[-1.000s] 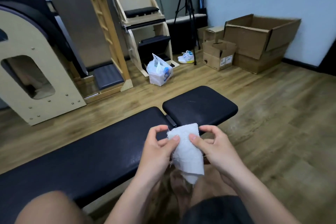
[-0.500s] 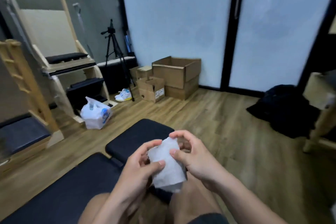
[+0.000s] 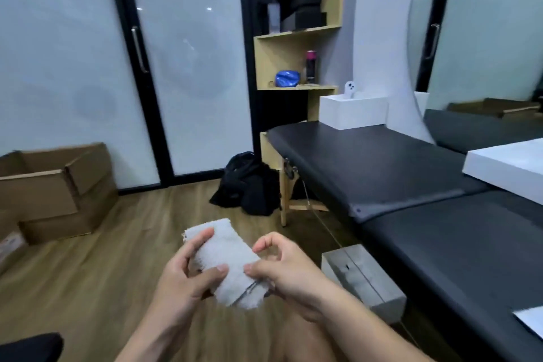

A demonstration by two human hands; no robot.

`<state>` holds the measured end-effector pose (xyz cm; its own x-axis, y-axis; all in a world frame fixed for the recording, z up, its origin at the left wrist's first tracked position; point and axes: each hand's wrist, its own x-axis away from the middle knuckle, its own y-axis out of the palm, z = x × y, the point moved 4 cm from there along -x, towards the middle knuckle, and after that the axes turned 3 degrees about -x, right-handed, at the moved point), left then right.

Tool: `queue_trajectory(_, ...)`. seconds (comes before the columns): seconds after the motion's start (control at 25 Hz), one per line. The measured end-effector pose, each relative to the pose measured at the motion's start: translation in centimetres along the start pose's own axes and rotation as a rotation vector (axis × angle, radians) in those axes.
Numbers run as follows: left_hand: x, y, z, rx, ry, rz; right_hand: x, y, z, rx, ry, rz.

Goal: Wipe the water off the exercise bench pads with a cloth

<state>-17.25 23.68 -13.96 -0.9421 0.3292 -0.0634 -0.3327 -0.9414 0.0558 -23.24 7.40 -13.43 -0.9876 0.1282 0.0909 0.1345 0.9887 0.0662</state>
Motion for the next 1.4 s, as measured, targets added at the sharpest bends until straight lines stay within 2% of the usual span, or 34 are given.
queue_trajectory(0.2,-9.6,12.6,1.4,0.033,0.063,-0.218,-1.7,-12.3,-6.0,0.227,-0.178,0.411)
queue_trajectory(0.32,-14.3,21.0,2.3,-0.026,0.098,-0.295,-2.3,-20.1,-8.3,0.251,-0.232,0.697)
queue_trajectory(0.4,-17.4,25.7,1.8,-0.055,0.063,-0.337,-3.6,-24.6,-8.3,0.281,-0.239,0.799)
queue_trajectory(0.56,-20.4,29.3,-1.0,-0.286,-0.035,-0.382,-6.0,-28.8,-3.3,0.498,-0.062,0.779)
queue_trajectory(0.68,-20.9,28.8,-2.8,-0.300,-0.045,-0.360,-6.1,-29.2,-1.7,0.619,-0.126,0.845)
queue_trajectory(0.8,-21.7,27.9,-3.5,-0.308,-0.074,-0.324,-6.7,-28.1,-1.7,0.827,-0.135,0.742)
queue_trajectory(0.88,-21.9,27.8,-3.2,-0.337,-0.081,-0.337,-7.2,-27.0,-1.6,1.068,-0.077,0.646)
queue_trajectory(1.04,-21.4,28.2,-2.3,-0.465,-0.036,-0.383,-6.9,-25.9,-1.7,1.332,-0.136,0.614)
queue_trajectory(1.12,-21.3,28.4,-2.5,-0.472,-0.018,-0.395,-6.6,-25.9,-1.6,1.351,-0.160,0.634)
queue_trajectory(1.24,-20.5,28.1,-2.3,-0.445,0.003,-0.407,-6.7,-25.8,-1.9,1.243,-0.271,0.719)
queue_trajectory(1.4,-20.0,22.7,0.0,-0.356,0.048,-0.388,-5.7,-27.0,-2.3,1.052,-0.328,0.826)
